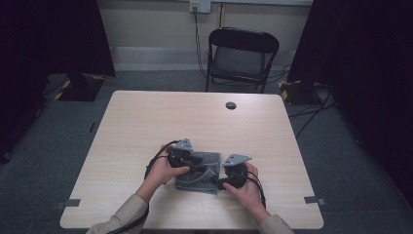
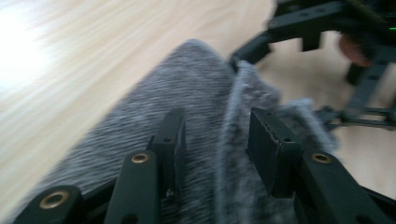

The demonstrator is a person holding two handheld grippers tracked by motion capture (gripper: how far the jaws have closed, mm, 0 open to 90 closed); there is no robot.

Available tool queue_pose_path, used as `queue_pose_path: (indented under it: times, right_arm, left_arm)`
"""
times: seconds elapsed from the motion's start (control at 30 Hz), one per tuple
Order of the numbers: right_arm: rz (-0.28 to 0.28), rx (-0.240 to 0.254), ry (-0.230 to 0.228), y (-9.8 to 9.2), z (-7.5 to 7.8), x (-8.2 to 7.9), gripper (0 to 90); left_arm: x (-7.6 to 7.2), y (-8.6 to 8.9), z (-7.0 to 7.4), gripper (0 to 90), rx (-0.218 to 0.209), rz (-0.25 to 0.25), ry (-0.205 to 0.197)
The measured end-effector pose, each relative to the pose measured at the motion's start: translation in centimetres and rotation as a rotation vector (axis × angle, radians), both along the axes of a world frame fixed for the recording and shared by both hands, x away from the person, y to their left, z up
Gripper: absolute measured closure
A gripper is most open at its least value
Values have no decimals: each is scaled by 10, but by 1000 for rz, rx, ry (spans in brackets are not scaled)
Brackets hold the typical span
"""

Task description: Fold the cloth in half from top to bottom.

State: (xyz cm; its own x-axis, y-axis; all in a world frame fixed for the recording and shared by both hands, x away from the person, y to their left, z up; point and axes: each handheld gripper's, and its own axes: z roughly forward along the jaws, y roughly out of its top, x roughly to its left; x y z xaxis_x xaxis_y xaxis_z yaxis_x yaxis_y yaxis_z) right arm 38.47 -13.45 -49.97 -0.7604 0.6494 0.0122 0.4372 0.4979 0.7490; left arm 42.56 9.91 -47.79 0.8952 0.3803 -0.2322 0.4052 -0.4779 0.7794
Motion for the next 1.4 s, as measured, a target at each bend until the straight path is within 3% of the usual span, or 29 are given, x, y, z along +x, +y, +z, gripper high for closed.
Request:
queue_pose_path:
  times: [0.07, 0.13, 0.27, 0.37, 0.63, 1.03, 1.4]
  right_arm:
    - [0, 0, 0, 0, 0, 0, 251]
    - [0, 0, 0, 0, 0, 0, 251]
    - [0, -1, -1, 0, 0, 0, 253]
    - [1, 1, 1, 0, 0, 0, 252]
    - [-1, 1, 3, 0, 0, 0, 246]
    - [-5, 2, 6, 0, 0, 0, 241]
    - [-7, 18, 8, -4, 0, 2, 222]
  left_arm:
    - [-2, -2, 0, 587, 37, -10, -4]
    - [-4, -2, 2, 676, 58, -13, 12]
    - [-11, 0, 7, 819, 28, -21, 22]
    - [-19, 2, 11, 874, 20, -42, 17]
    - [-32, 9, 18, 881, 14, -55, 9]
    - [-44, 5, 2, 863, 60, -116, 50]
    - [-46, 1, -8, 818, 90, -114, 66]
